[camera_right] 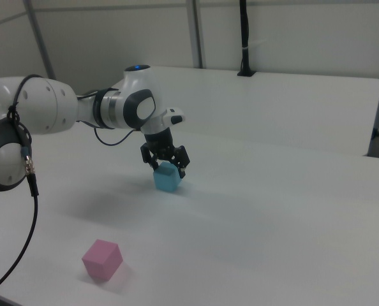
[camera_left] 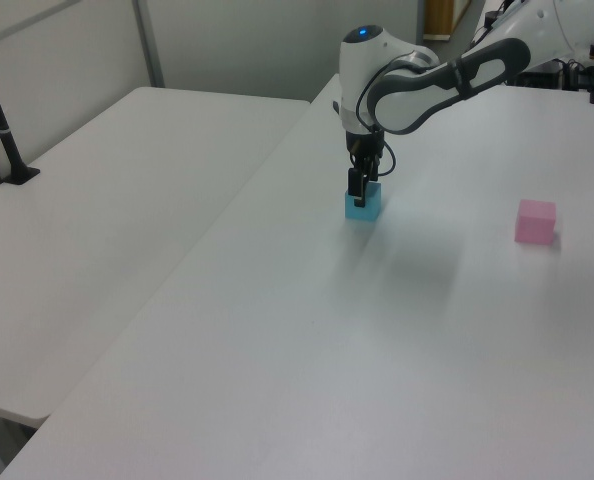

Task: Put blue cube on pink cube
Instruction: 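Close the gripper around the light-blue cube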

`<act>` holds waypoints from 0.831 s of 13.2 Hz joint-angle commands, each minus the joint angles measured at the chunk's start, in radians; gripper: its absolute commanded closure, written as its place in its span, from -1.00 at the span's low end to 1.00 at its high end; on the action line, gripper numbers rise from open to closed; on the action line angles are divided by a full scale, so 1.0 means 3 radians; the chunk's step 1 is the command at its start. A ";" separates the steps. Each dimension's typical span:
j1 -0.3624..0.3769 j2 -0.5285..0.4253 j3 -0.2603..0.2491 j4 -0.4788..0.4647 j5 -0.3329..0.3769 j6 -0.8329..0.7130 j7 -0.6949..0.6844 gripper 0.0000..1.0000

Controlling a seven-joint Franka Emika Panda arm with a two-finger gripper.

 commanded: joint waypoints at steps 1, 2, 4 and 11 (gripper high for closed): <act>0.0021 -0.0003 -0.0003 -0.0067 -0.0023 0.0145 0.0024 -0.59; 0.0021 -0.0003 0.0008 -0.0067 -0.0018 0.0140 0.0029 -0.20; 0.0021 -0.0003 0.0038 -0.0067 -0.0018 0.0145 0.0045 0.48; 0.0016 -0.0462 0.0038 -0.0011 0.0007 -0.0157 0.0019 0.63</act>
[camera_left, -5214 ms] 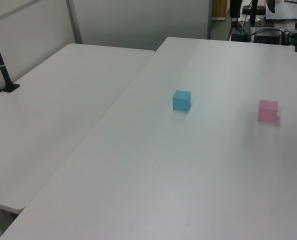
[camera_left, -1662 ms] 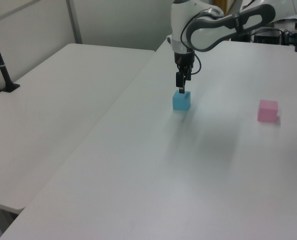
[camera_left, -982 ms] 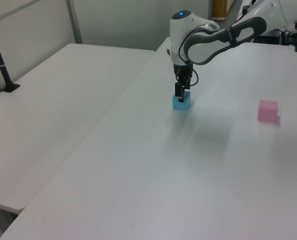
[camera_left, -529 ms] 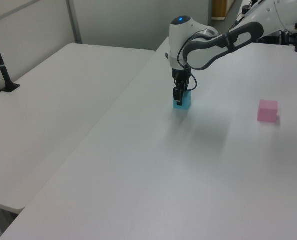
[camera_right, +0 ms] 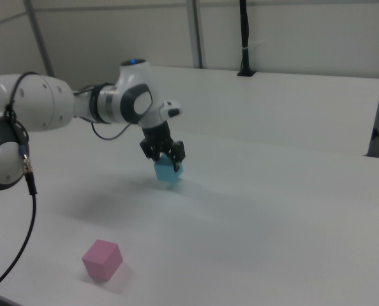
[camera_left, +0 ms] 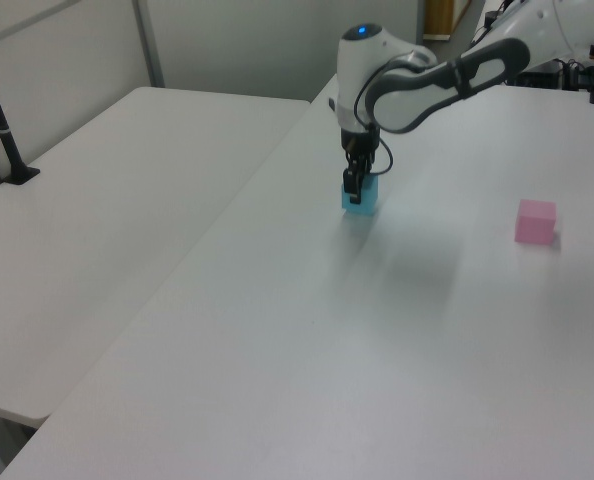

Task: Put blue cube on pink cube
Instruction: 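Lift the light-blue cube and carry it toward the pink cube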

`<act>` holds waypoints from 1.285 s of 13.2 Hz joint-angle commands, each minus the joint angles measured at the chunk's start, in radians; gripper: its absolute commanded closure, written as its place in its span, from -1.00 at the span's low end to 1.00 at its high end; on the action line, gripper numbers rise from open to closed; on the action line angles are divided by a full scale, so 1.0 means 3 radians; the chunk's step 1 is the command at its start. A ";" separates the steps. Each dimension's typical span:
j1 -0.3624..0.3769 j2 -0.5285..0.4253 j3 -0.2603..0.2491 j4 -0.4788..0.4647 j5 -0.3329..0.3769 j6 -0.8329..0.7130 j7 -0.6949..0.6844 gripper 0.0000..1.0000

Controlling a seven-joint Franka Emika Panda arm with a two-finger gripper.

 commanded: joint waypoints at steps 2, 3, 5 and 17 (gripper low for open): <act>-0.0001 -0.0612 0.0001 -0.0069 0.0017 -0.0319 0.0019 0.63; -0.0001 -0.0714 0.0001 -0.0018 0.0012 -0.0487 0.0019 0.63; 0.0004 -0.0827 -0.0009 0.0018 0.0012 -0.0728 0.0019 0.63; 0.0040 -0.3085 -0.0004 -0.2275 0.0007 -0.0867 -0.0130 0.62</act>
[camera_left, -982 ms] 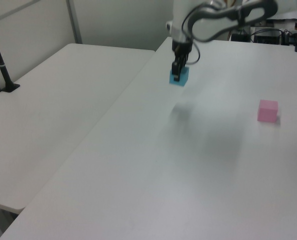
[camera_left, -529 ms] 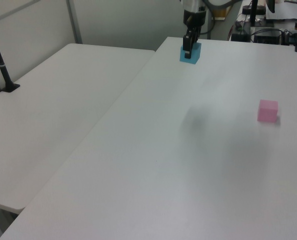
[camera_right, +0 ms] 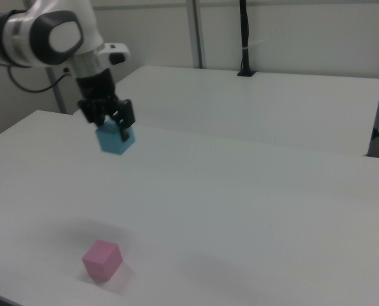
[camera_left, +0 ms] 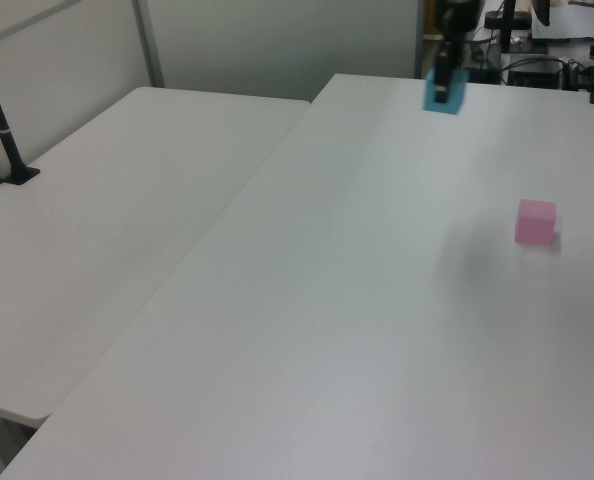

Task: Put blue cube on pink cube
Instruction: 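Lift the light-blue cube and carry it toward the pink cube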

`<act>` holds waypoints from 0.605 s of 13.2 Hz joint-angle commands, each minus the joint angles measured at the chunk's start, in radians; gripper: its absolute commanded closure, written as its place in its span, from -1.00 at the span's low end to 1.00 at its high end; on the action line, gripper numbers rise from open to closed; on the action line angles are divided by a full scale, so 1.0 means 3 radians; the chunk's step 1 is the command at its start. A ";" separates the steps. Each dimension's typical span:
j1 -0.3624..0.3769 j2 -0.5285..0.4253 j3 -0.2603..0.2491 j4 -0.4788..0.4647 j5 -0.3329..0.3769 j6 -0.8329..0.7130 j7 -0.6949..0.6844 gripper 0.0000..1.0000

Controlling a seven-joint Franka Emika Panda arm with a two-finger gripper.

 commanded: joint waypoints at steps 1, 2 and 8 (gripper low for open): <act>0.0049 -0.0944 -0.0005 -0.1060 0.0001 0.0036 -0.0064 0.62; 0.0054 -0.1118 -0.0005 -0.1244 0.0001 0.0031 -0.0064 0.62; 0.0064 -0.1493 -0.0010 -0.1517 0.0001 -0.0174 -0.0059 0.61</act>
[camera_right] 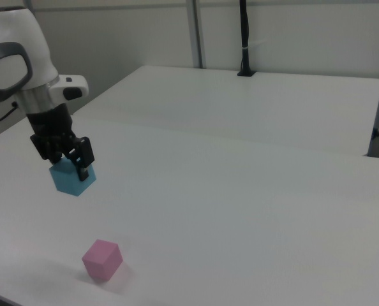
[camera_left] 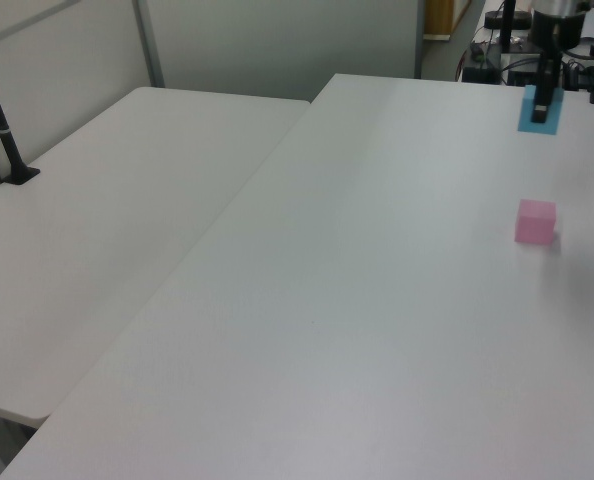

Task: Put blue cube on pink cube
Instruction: 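Lower the light-blue cube onto the top of the pink cube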

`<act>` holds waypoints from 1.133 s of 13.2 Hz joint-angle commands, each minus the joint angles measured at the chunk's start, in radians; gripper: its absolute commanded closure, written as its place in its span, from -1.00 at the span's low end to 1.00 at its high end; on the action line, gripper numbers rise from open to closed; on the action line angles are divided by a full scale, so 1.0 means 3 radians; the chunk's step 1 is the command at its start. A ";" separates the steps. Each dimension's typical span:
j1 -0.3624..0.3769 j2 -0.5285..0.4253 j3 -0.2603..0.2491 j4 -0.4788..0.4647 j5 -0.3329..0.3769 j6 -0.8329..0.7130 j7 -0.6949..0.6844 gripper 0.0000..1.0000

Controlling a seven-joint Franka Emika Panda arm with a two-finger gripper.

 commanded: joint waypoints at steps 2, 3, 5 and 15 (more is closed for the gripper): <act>0.0055 -0.0093 -0.0024 -0.0119 -0.0004 -0.0064 -0.0042 0.60; 0.0050 -0.0098 -0.0024 -0.0216 -0.0019 -0.0018 -0.0042 0.60; 0.0050 -0.0103 -0.0024 -0.0405 -0.0055 0.0089 -0.0047 0.60; 0.0004 0.0137 -0.0085 -0.1167 -0.0342 0.1204 -0.0047 0.60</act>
